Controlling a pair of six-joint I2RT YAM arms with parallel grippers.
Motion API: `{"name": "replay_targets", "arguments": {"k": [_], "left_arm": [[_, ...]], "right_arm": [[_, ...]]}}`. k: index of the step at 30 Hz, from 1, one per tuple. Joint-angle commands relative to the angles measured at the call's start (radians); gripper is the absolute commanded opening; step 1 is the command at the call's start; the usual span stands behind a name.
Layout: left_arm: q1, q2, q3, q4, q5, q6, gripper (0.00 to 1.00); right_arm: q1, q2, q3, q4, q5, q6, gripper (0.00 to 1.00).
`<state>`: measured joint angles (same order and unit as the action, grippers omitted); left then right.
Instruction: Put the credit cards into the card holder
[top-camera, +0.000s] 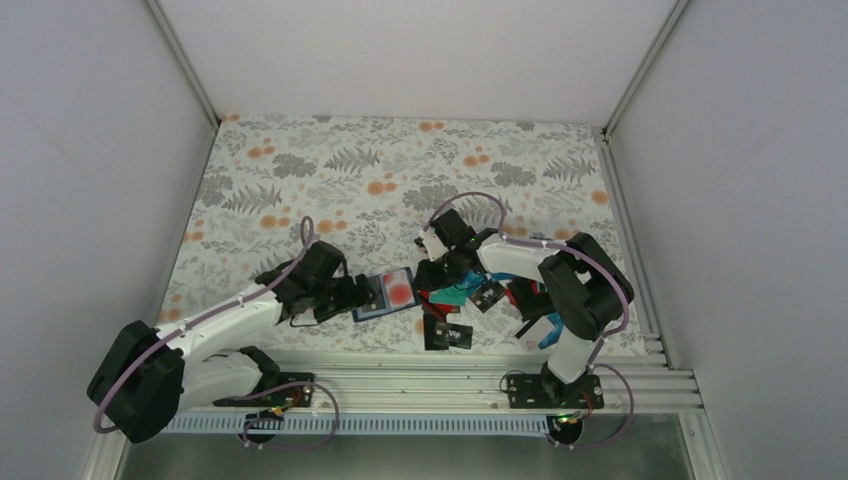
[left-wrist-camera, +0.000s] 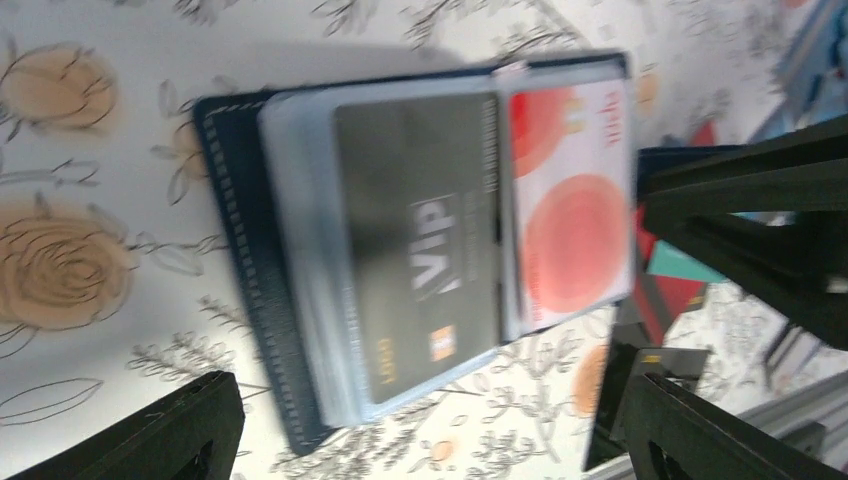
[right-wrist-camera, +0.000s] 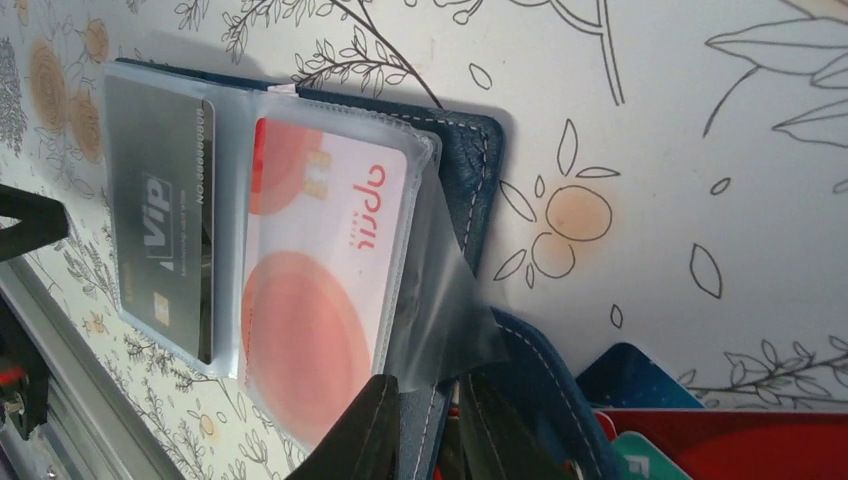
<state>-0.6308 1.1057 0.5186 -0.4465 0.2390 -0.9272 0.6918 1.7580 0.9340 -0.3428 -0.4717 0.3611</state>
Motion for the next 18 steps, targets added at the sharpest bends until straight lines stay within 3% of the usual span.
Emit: {"name": "replay_targets", "arguments": {"k": [1,5,18], "left_arm": [[0.011,0.016,-0.047,0.015,-0.008,0.006,0.95],[0.015,0.06,-0.086,0.101,0.015,0.01,0.95],[0.027,0.117,-0.116,0.268,0.069,-0.001,0.94]], "right_arm": [[0.011,-0.02,0.002,-0.031,0.011,-0.01,0.15],[0.011,0.006,-0.018,-0.011,0.019,-0.001,0.07],[0.017,0.051,-0.054,0.033,0.015,0.013,0.04]]}}
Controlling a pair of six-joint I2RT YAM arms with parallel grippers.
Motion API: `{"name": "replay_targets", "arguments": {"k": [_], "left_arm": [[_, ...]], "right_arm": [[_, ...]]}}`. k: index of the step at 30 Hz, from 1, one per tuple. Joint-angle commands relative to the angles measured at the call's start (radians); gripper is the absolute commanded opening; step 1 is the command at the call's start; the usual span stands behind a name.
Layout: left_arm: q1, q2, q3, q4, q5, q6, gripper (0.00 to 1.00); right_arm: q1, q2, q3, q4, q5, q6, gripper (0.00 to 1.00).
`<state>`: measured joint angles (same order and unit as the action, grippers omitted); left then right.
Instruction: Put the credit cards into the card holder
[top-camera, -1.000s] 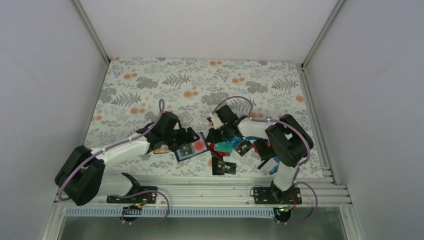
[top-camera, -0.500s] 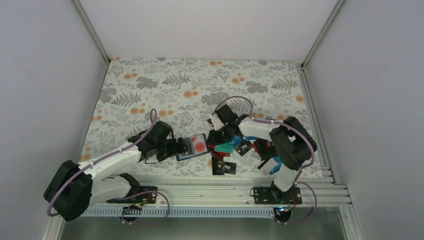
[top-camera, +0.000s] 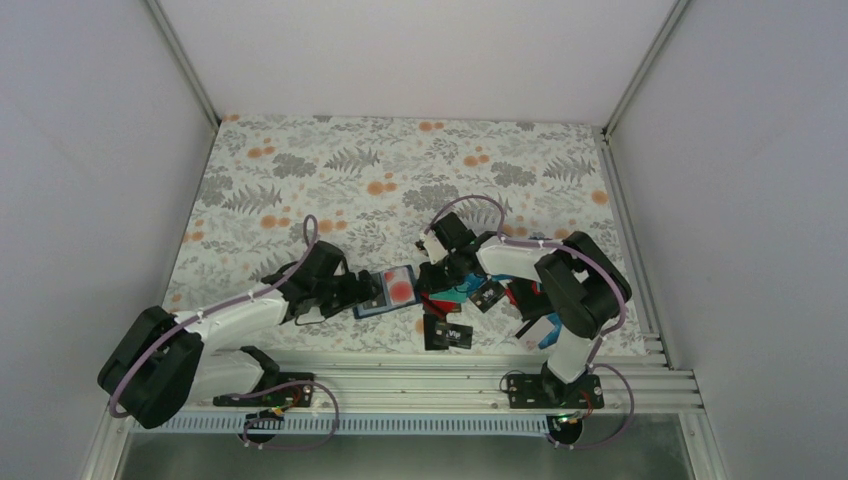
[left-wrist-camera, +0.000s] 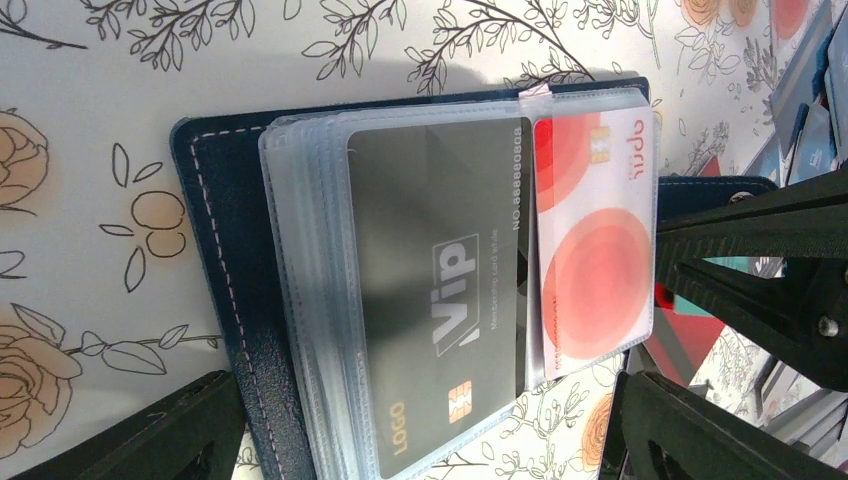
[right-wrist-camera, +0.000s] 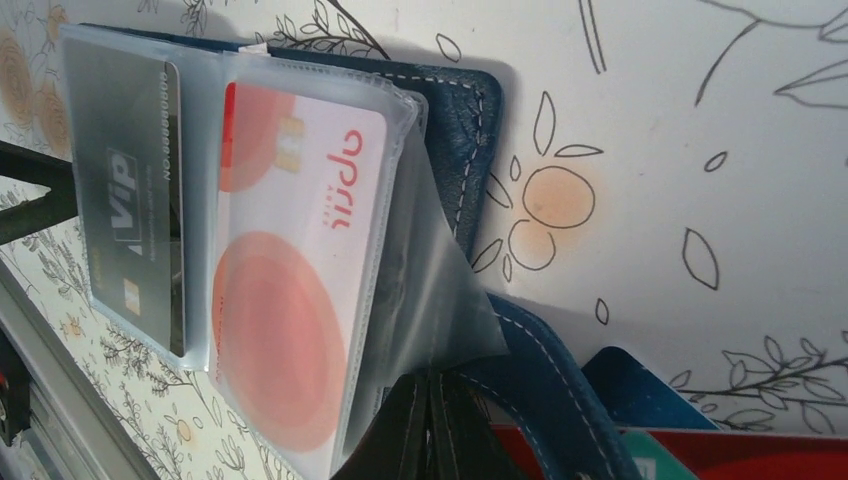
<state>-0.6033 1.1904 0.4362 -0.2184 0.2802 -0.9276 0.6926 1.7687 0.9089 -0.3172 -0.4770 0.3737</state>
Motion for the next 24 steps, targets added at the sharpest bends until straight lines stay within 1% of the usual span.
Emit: {"name": "replay_targets", "arguments": {"k": [1,9,16,20,24], "left_arm": [[0.0,0.027,-0.027,0.04,0.03,0.001,0.94],[-0.001,-0.054,0.065,-0.038,0.015,0.017,0.93],[-0.007,-0.081,0.119,-0.05,0.019,0.01,0.92],[-0.014,-0.069,0.155,-0.05,0.017,0.015,0.92],[-0.029,-0.025,0.182,-0.024,0.021,0.018,0.91]], "right_arm": [[0.017,0.042,-0.03,0.009,0.022,0.001,0.04],[0.021,0.049,-0.028,0.01,0.026,0.001,0.04],[0.023,0.049,-0.025,0.016,0.014,0.002,0.04],[0.025,0.049,-0.018,0.018,0.008,0.004,0.04],[0.025,0.045,-0.011,0.018,0.007,0.004,0.04]]}}
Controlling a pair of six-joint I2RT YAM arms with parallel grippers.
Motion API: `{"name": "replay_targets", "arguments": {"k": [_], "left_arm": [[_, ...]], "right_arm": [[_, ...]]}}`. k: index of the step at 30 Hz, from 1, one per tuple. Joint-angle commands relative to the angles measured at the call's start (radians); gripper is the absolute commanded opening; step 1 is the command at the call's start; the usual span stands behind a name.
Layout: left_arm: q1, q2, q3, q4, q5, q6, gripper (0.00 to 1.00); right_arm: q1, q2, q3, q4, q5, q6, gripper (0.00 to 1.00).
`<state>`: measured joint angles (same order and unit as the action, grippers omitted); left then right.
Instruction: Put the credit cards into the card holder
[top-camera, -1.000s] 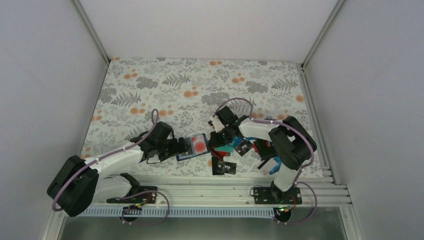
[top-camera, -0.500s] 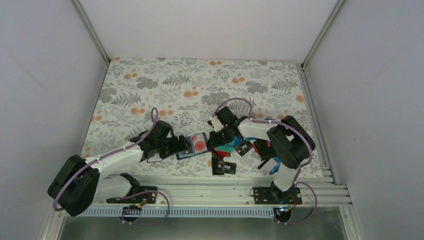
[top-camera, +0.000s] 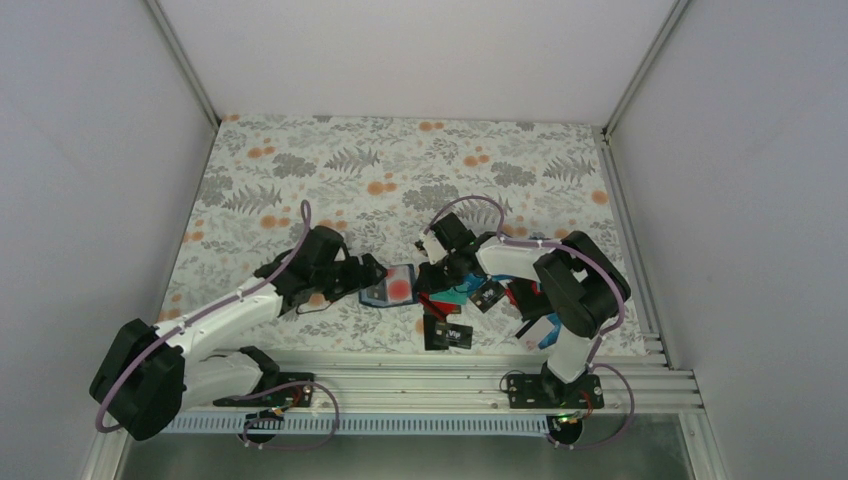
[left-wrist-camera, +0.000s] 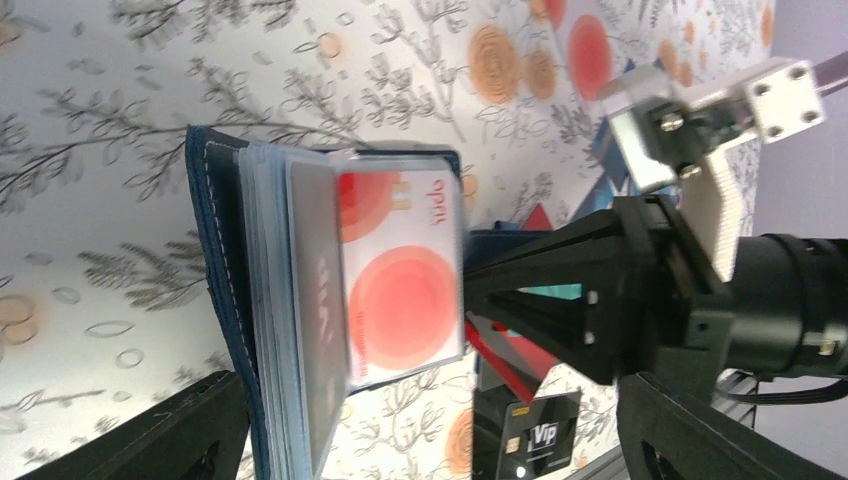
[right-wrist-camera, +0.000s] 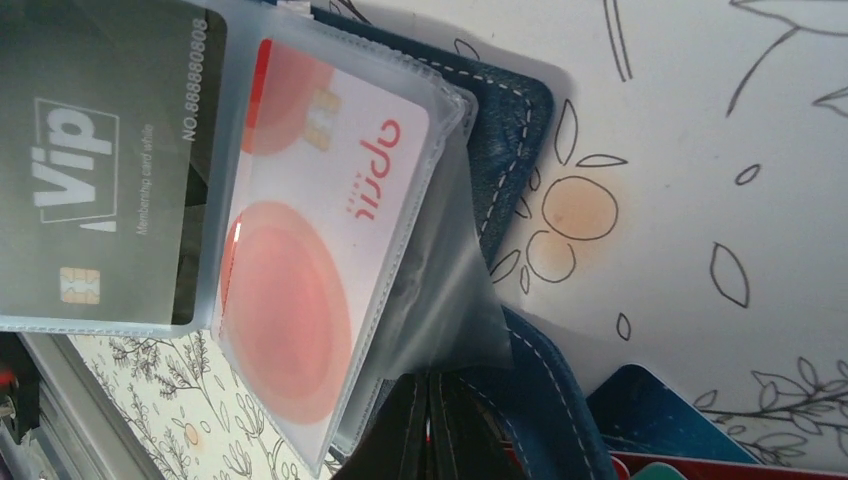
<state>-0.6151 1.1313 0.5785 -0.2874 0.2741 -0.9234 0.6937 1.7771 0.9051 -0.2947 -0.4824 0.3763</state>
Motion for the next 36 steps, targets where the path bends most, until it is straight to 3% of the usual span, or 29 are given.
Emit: {"name": "replay_targets", "arguments": {"k": [1,10,18,23,26,29,34,36], "left_arm": [[-0.024,0.045,0.05,0.055,0.027,0.013,0.91],[-0.097,0.205,0.111,0.174,0.029,-0.004,0.89],[-0.117,0.269,0.093,0.27,0.014,-0.021,0.81],[-0.116,0.319,0.066,0.338,-0.003,-0.017,0.63],[-0.119,0.346,0.073,0.359,0.003,-0.004,0.46],[-0.122,0.387,0.099,0.323,0.0,0.017,0.34],[-0.128,0.433,0.101,0.3,-0.014,0.016,0.06],[-0.134,0.454,0.125,0.257,-0.039,0.024,0.03]], "right_arm": [[0.024,0.037,-0.005,-0.005,0.014,0.002,0.04],[0.024,0.038,0.031,-0.032,0.049,0.015,0.04],[0.005,-0.051,0.018,-0.084,0.092,0.04,0.06],[-0.02,-0.147,-0.006,-0.121,0.106,0.049,0.13],[-0.035,-0.202,-0.015,-0.144,0.11,0.052,0.16],[-0.049,-0.252,-0.025,-0.164,0.121,0.056,0.18],[-0.057,-0.289,-0.036,-0.137,0.083,0.046,0.2],[-0.058,-0.279,-0.036,-0.129,0.089,0.051,0.24]]}}
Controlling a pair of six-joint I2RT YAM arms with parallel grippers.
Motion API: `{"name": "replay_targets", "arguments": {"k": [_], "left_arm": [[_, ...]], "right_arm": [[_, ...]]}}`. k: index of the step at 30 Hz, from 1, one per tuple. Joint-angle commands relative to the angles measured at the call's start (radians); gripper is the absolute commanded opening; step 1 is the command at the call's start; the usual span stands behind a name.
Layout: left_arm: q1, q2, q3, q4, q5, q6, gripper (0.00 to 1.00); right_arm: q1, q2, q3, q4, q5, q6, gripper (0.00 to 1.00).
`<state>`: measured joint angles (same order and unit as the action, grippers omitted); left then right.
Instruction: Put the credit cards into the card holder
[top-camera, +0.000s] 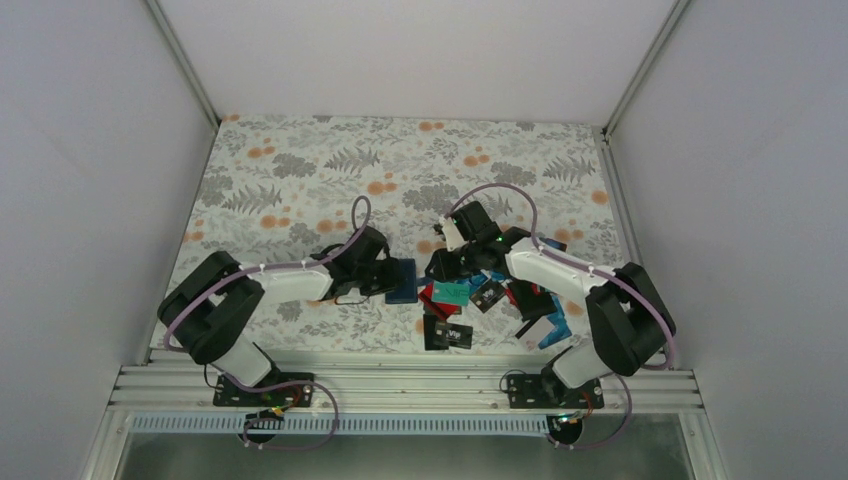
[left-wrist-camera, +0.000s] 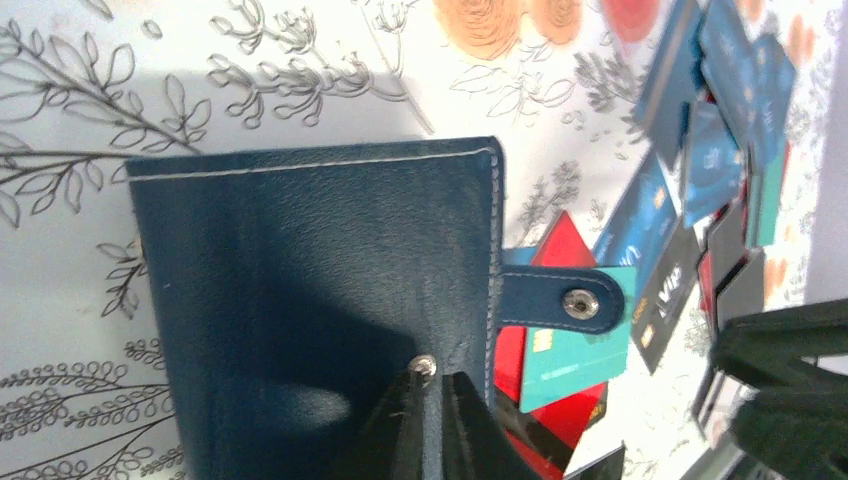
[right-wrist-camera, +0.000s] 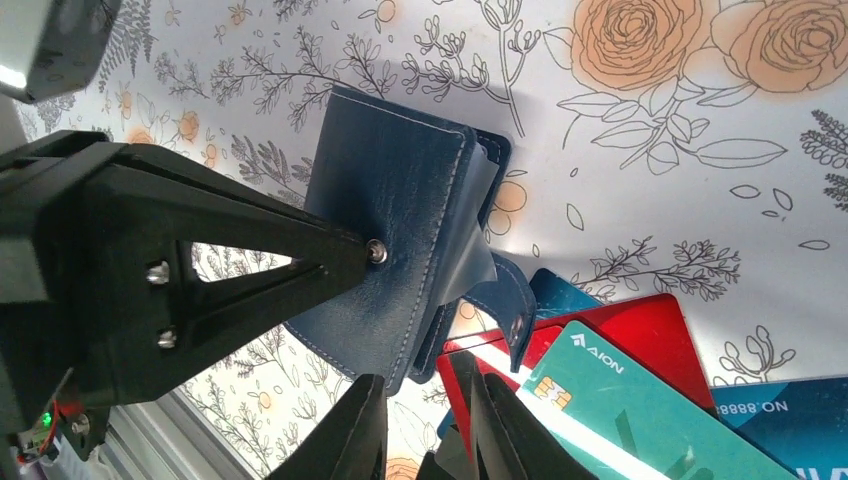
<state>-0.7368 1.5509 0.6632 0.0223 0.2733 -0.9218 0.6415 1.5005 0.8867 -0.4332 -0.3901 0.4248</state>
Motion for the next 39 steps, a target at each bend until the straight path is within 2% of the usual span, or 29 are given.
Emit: {"name": "replay_targets", "arguments": {"k": [1,7,10,17,27,34,39], "left_arm": [[-0.017,0.044,0.054,-0.074,-0.05,0.026,0.02],[-0.048,0.064,0.111,-0.184,-0.123,0.047,0.02],[-0.05,0.066,0.109,-0.188,-0.136,0.043,0.02],[-0.05,0.084,0.108,-0.165,-0.127,0.041,0.02],[-0.05,0.097,0.108,-0.15,-0.117,0.047,0.02],[-0.05,0.095,0.106,-0.144,-0.115,0.046,0.02],[-0.05,0.086,0.107,-0.145,-0.119,0.047,0.02]], "right_arm": [[-0.006,0.003,-0.017,0.008,0.007,0.006,0.26],[-0.006,0.029,-0.025,-0.011,0.131,0.021,0.28],[-0.006,0.044,-0.022,-0.008,0.139,0.01,0.26],[-0.005,0.08,-0.011,0.02,0.07,-0.015,0.21],[-0.004,0.115,0.0,0.028,0.054,-0.018,0.05],[-0.001,0.118,0.009,0.038,0.014,-0.018,0.04],[0.008,0.109,0.031,0.053,-0.07,-0.018,0.04]]}}
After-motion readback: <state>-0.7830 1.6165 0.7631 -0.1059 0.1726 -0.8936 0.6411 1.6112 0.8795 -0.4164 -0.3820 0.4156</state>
